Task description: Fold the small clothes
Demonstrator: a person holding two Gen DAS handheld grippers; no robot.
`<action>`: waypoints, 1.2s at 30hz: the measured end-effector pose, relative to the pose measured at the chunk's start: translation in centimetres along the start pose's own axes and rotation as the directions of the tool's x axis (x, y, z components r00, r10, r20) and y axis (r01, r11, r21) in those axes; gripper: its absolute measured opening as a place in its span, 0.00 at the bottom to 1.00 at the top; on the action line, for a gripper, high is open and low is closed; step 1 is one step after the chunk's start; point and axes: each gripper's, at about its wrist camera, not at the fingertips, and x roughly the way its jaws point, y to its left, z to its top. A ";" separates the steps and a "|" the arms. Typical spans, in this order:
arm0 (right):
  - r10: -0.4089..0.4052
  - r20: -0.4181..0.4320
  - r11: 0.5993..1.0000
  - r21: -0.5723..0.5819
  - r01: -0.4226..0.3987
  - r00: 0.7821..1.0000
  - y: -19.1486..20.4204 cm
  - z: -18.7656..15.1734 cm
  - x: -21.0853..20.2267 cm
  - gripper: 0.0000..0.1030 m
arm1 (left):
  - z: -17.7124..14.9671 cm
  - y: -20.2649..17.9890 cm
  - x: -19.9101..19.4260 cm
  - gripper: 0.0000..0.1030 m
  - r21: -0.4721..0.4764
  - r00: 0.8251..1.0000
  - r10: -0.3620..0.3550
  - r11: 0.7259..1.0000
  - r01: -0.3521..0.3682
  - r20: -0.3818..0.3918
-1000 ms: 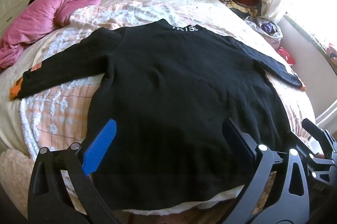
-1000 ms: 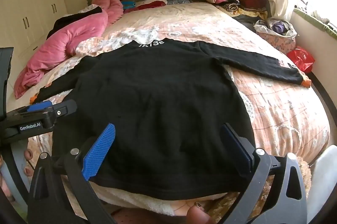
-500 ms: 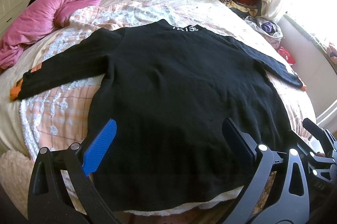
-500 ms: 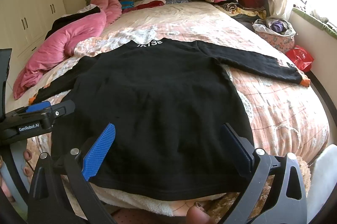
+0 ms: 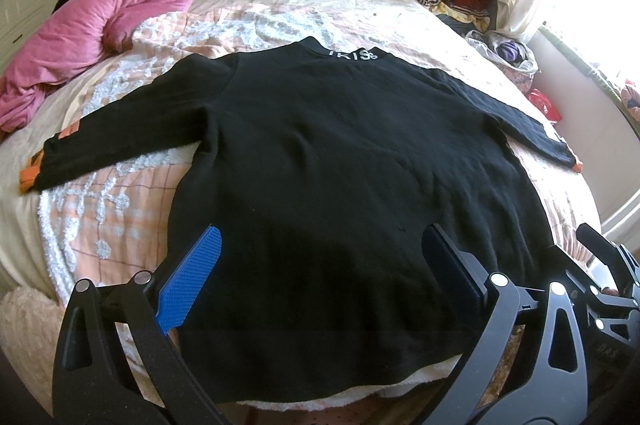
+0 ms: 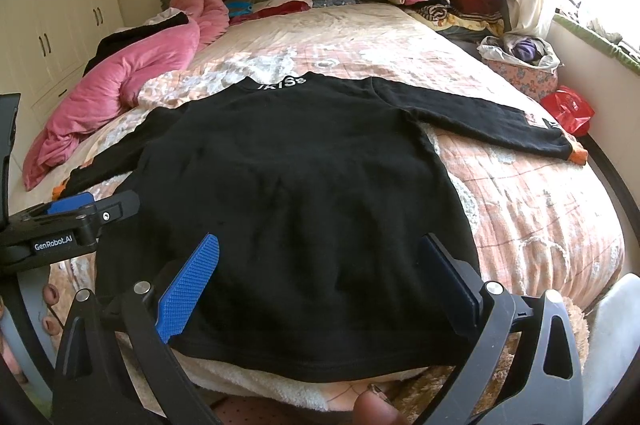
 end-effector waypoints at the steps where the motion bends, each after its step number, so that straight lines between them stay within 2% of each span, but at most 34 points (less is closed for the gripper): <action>1: -0.001 0.000 1.000 0.001 0.001 1.000 -0.1 0.0 0.0 0.96 | 0.0 -0.1 0.0 0.91 -0.001 1.000 -0.001 1.000 0.001 0.001; 23: -0.008 -0.008 1.000 0.004 0.008 1.000 -0.6 0.1 0.5 0.96 | 0.4 0.3 0.3 0.91 0.000 1.000 0.009 1.000 -0.009 0.004; 36: -0.008 -0.027 1.000 0.020 0.009 1.000 -0.9 2.2 2.2 0.96 | 3.1 0.7 2.4 0.91 -0.006 1.000 0.020 1.000 -0.020 -0.003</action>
